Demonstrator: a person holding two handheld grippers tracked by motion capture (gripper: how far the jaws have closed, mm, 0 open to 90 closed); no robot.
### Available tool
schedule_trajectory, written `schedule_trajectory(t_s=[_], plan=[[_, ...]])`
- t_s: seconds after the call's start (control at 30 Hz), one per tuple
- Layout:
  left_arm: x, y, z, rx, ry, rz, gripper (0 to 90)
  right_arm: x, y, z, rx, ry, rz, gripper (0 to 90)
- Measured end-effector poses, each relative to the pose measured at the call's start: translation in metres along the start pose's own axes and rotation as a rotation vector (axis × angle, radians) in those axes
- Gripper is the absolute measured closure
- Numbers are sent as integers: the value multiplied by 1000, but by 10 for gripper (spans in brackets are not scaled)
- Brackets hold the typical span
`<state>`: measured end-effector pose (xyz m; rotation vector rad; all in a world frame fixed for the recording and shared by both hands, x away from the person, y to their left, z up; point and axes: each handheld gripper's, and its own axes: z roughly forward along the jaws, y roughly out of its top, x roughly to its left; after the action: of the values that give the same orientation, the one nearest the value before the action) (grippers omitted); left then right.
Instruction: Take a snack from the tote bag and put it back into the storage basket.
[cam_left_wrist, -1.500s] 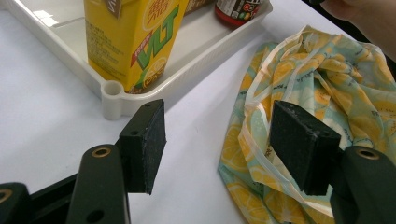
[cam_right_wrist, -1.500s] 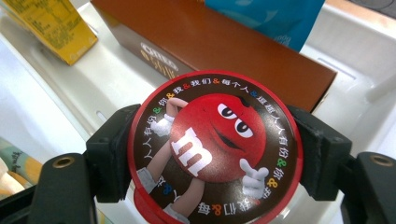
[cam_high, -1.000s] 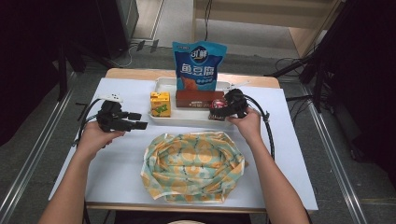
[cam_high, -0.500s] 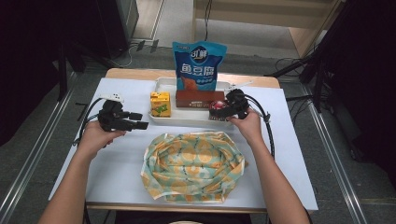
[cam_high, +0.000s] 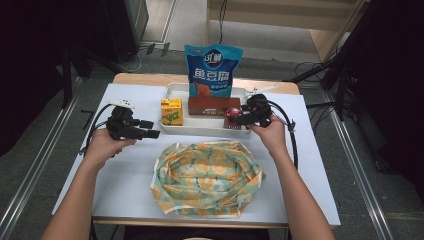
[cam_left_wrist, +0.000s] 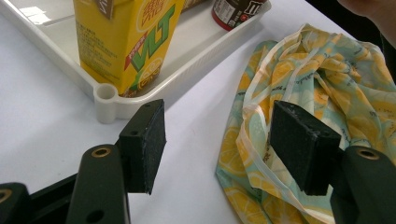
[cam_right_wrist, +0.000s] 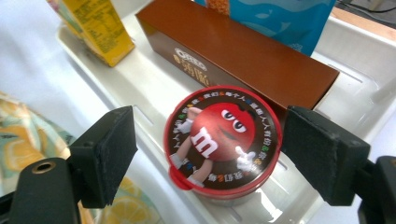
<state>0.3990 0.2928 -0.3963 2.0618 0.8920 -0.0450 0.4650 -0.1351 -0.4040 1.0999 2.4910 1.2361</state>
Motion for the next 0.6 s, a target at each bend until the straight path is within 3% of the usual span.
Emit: schedule_trajectory(t_s=[0.6], plan=[[1, 1, -2, -4, -3, -10, 366, 25, -8, -25, -24, 49, -33, 190]])
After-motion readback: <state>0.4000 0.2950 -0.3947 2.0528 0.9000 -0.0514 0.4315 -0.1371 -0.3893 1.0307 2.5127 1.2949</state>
